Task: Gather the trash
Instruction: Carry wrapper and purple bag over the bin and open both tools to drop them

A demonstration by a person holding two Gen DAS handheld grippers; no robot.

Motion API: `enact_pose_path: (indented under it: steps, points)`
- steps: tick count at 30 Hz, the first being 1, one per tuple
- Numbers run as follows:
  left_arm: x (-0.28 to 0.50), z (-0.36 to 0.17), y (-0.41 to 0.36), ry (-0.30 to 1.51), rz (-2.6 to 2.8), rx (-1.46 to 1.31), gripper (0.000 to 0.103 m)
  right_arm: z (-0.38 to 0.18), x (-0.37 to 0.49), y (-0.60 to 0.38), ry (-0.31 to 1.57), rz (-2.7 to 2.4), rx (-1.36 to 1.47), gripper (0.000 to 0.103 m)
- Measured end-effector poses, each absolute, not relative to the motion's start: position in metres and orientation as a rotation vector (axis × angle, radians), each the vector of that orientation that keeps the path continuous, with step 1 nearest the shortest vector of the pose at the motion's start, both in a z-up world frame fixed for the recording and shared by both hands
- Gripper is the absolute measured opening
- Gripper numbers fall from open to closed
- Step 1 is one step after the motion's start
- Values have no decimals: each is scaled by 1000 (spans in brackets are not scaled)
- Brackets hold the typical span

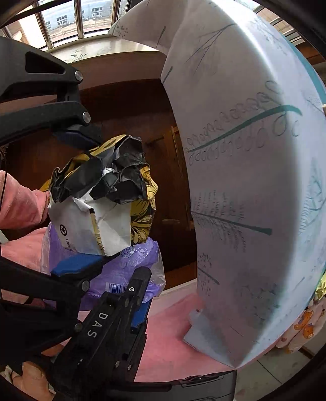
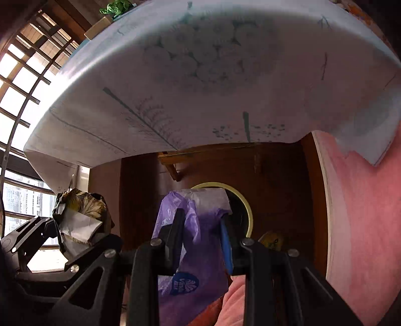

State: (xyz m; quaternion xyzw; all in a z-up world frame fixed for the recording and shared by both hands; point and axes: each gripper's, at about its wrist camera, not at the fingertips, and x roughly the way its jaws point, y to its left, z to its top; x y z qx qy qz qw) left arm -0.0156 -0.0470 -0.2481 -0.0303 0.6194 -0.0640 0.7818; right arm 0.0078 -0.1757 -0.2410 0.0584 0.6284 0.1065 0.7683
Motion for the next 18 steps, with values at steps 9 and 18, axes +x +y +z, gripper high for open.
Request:
enact_pose_path:
  steps: [9, 18]
  points:
    - [-4, -383, -50, 1420, -132, -97, 71, -386, 21, -188, 1425, 194, 193, 27]
    - [5, -447, -45, 1440, -157, -104, 80, -474, 31, -194, 1519, 220, 276, 63]
